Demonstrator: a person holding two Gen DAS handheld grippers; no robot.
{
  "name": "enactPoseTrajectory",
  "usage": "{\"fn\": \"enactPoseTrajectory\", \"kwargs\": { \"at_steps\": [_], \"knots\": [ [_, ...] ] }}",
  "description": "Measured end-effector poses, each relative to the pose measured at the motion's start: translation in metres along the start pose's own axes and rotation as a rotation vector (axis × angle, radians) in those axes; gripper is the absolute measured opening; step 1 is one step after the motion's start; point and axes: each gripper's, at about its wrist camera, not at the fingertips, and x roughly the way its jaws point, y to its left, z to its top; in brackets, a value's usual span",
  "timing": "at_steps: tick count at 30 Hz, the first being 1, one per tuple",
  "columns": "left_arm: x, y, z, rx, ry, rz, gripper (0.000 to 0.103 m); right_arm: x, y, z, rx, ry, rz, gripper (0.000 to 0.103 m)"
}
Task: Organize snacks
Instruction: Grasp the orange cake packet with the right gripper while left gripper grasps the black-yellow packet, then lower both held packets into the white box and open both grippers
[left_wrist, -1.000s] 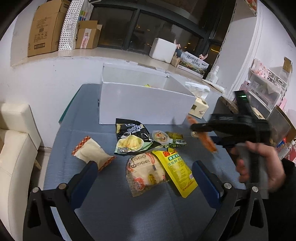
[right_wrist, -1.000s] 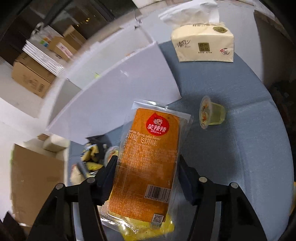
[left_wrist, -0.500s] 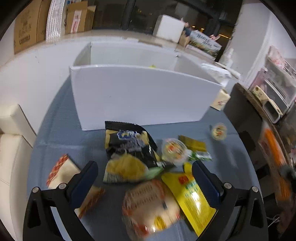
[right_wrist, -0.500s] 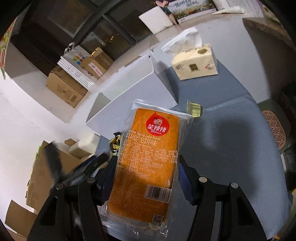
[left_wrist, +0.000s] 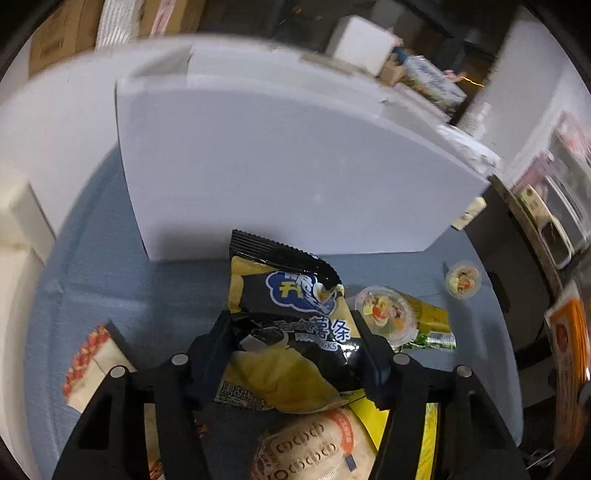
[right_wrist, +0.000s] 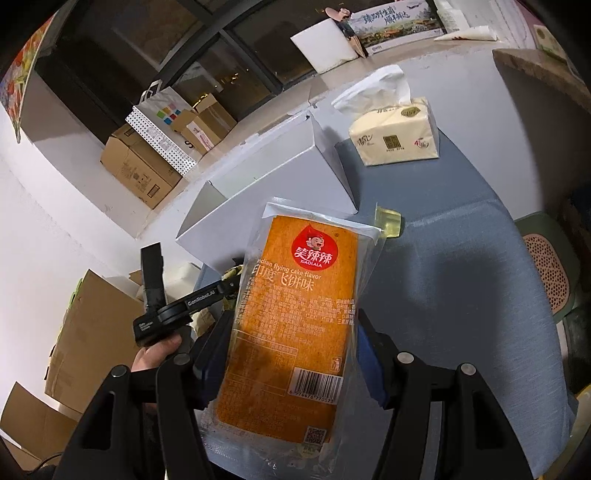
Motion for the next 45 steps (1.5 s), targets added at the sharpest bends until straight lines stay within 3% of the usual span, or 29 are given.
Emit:
{"fn": "enactPoseTrajectory", "kwargs": {
  "at_steps": [7, 10, 12, 19, 24, 29, 32, 34, 35, 37, 38, 45],
  "knots": [
    [-0.073, -0.02, 0.009, 0.075, -0.218, -0.022, 0.063, 0.009, 0.012, 0.003, -0.04, 0.001, 0.005, 0.066],
    [-0.098, -0.022, 0.027, 0.066, -0.306, -0.033, 0.063, 0.017, 0.023, 0.014, -0.091, -0.008, 0.007, 0.066],
    [-0.102, -0.022, 0.046, 0.056, -0.323, -0.036, 0.063, 0.023, 0.035, 0.031, -0.142, -0.018, 0.006, 0.066],
    [-0.089, -0.016, 0.115, 0.058, -0.318, -0.024, 0.063, 0.049, 0.078, 0.111, -0.361, -0.054, -0.045, 0.067],
    [-0.062, -0.01, 0.148, 0.05, -0.279, 0.023, 0.063, 0.095, 0.086, 0.172, -0.411, 0.013, -0.116, 0.068],
    [-0.043, -0.001, 0.168, 0.033, -0.264, 0.041, 0.064, 0.142, 0.083, 0.21, -0.453, 0.066, -0.191, 0.068],
    [-0.035, 0.004, 0.176, 0.026, -0.256, 0.075, 0.067, 0.159, 0.078, 0.22, -0.469, 0.077, -0.22, 0.069],
    [-0.029, 0.009, 0.182, 0.002, -0.243, 0.114, 0.086, 0.168, 0.074, 0.225, -0.459, 0.087, -0.23, 0.083],
    [-0.027, 0.011, 0.183, -0.006, -0.237, 0.127, 0.103, 0.171, 0.071, 0.226, -0.455, 0.086, -0.221, 0.092],
    [-0.029, 0.014, 0.183, -0.017, -0.251, 0.115, 0.103, 0.17, 0.065, 0.23, -0.435, 0.052, -0.225, 0.096],
    [-0.03, 0.015, 0.183, -0.018, -0.256, 0.112, 0.103, 0.166, 0.062, 0.231, -0.421, 0.017, -0.222, 0.103],
    [-0.032, 0.005, 0.179, 0.017, -0.248, 0.104, 0.103, 0.156, 0.058, 0.234, -0.398, -0.014, -0.215, 0.103]
  ]
}}
